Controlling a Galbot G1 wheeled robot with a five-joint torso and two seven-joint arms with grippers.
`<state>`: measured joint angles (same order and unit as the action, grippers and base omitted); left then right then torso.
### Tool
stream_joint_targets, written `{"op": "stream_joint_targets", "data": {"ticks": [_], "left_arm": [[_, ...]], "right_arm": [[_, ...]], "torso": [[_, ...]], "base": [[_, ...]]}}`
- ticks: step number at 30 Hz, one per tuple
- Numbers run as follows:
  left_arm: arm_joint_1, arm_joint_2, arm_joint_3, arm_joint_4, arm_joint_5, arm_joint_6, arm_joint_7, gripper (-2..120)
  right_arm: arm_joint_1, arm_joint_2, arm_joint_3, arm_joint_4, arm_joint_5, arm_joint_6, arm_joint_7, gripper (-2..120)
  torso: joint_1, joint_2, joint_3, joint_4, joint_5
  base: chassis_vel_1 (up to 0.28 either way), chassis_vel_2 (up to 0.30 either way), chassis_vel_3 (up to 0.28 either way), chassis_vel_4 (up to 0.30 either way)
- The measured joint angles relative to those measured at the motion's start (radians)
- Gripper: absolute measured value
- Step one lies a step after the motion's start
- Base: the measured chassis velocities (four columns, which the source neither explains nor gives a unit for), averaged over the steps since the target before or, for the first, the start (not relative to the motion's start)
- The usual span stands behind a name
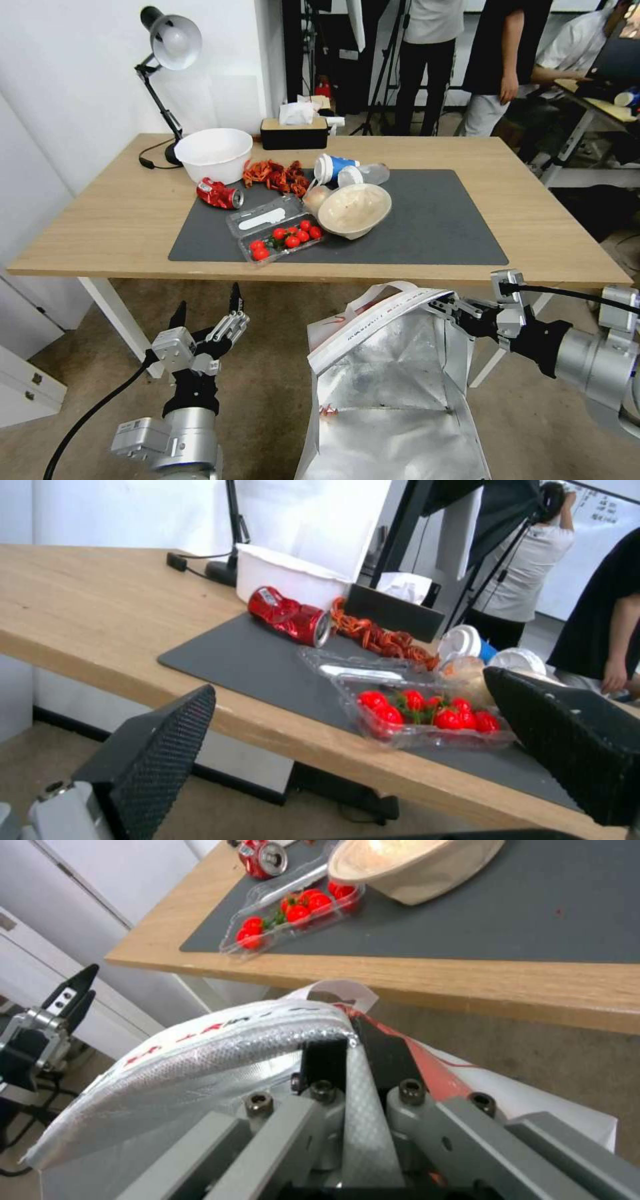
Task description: Pick up the food delivery bag from the floor and place it on the table.
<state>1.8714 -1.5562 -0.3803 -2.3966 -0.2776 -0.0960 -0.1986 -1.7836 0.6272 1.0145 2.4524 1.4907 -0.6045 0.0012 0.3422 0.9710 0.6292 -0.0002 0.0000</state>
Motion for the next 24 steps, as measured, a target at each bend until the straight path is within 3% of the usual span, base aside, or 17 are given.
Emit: {"op": "stream_joint_targets", "data": {"ticks": [15,24], "left_arm": [[0.003,0.002,-0.004,0.001,-0.004,-0.006,0.002,100],[0.001,0.003,-0.004,0.003,-0.012,-0.015,0.005,100]], "right_arm": [[0.0,0.004,-0.003,-0.001,-0.006,0.002,-0.002,0],[0.006,0.002,-0.006,-0.002,-0.007,0.004,-0.002,0]], "torso": [[0.033,0.076,0.042,0.0001,0.0],[0.037,0.083,0.046,0.0002,0.0]], "base": [[0.0,0.0,0.0,0.0],[0.0,0.0,0.0,0.0]]}}
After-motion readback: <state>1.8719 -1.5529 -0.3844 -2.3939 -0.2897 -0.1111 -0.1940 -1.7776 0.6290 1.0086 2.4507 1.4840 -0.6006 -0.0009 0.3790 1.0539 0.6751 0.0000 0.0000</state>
